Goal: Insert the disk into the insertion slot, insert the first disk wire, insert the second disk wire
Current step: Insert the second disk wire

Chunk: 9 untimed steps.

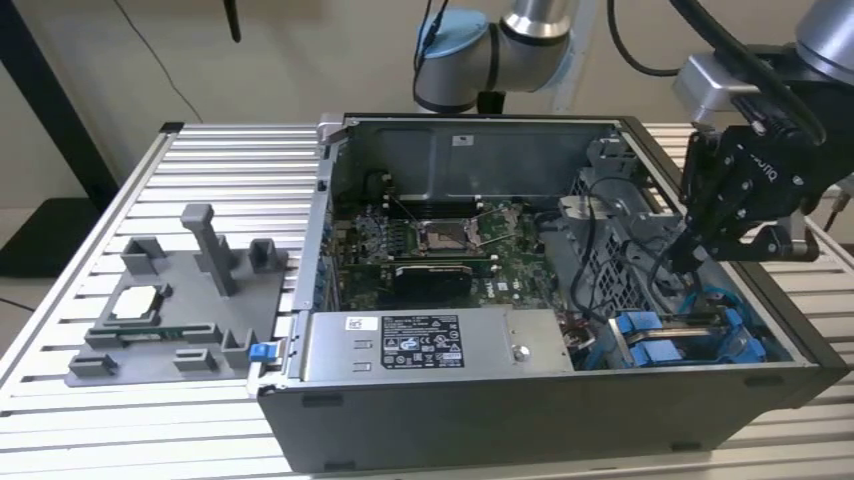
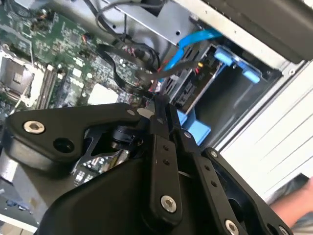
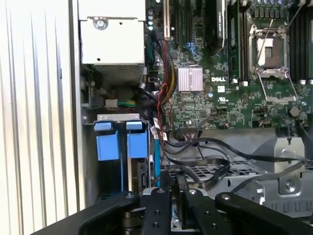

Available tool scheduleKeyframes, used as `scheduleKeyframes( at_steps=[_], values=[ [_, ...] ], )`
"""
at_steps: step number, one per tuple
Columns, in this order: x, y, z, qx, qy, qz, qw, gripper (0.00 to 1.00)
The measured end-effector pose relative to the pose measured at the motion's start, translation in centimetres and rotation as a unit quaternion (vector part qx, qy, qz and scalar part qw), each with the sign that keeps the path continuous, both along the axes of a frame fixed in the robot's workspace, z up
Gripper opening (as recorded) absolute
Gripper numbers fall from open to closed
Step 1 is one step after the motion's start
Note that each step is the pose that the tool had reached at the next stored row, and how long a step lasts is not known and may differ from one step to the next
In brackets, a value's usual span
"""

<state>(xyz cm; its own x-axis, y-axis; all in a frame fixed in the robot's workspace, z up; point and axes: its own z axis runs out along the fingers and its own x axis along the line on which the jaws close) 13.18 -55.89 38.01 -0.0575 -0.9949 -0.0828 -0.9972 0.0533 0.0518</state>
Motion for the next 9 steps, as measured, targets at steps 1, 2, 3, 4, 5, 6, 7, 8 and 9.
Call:
scheduleKeyframes(
  at_steps=[1,2,3,4,5,6,7,8,9],
  values=[
    [-0.19,0.00,0.00,-0.0080,0.0000,0.001,1.0000,0.00],
    [-0.33,0.01,0.00,-0.0154,0.0000,0.001,0.9999,0.00],
    [-0.47,0.01,-0.01,-0.0225,0.0000,0.003,0.9997,0.00],
    [-0.60,0.01,-0.04,-0.0272,0.0000,0.004,0.9996,0.00],
    [-0.71,0.01,-0.07,-0.0311,-0.0002,0.005,0.9995,0.00],
    [-0.82,0.01,-0.11,-0.0344,-0.0005,0.006,0.9994,0.00],
    [-0.91,0.01,-0.16,-0.0368,-0.0012,0.008,0.9993,0.00],
    [-0.99,0.02,-0.22,-0.0377,-0.0045,0.008,0.9992,0.00],
    [-1.05,0.02,-0.26,-0.0381,-0.0101,0.009,0.9992,0.00]
  ],
)
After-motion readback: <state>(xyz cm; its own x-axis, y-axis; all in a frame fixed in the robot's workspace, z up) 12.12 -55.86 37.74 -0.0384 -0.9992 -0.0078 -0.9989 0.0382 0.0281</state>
